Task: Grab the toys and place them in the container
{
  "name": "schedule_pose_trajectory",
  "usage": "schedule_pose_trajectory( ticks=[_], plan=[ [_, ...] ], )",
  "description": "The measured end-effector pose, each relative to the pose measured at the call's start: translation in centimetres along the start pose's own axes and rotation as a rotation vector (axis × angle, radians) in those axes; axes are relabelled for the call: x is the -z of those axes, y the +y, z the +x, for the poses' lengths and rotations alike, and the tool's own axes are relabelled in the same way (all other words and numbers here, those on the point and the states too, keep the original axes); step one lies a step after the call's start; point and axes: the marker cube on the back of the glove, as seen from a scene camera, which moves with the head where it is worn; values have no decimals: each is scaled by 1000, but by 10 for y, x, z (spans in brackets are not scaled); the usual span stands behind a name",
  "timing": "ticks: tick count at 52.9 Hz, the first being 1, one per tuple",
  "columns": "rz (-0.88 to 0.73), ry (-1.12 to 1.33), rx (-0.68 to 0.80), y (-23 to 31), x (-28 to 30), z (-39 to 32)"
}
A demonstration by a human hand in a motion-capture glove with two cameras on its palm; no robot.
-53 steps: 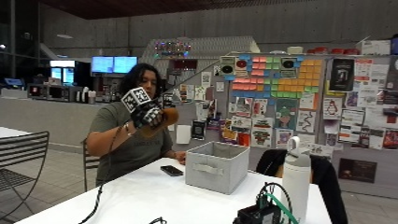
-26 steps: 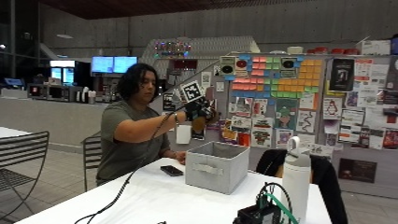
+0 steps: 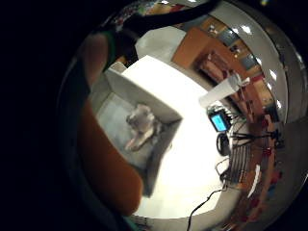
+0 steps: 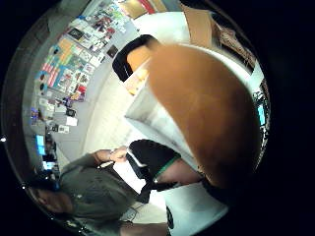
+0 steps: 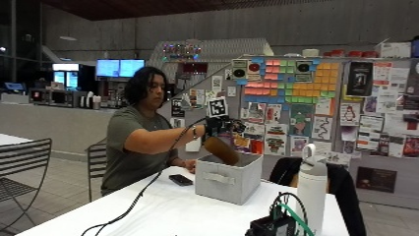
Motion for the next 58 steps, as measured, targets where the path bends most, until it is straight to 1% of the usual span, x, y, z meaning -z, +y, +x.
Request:
schedule_pose_trajectory(
  ticks=[4,7,11,13,15,19,22,29,32,34,38,43,45,48,51,55,58],
  plan=[
    [-14,51,-8,11,-2,5],
    [13,123,-86,16,0,13],
    [85,58,-58,25,10,9],
    [94,69,-95,26,13,13],
    [84,69,-123,26,14,18],
    [38,128,-102,30,12,28],
    [37,125,-162,29,14,28],
    [34,-1,-12,48,25,19],
    [15,-62,-10,59,27,10],
    [0,-32,-31,67,26,11],
    [-27,79,-24,91,25,16],
    [-47,108,113,137,29,12],
    [-49,124,84,156,30,13],
    [-40,86,42,186,32,-1],
    [-30,35,48,214,34,-12],
    [-7,35,105,249,34,-13],
    [3,13,87,271,36,-20]
  ],
)
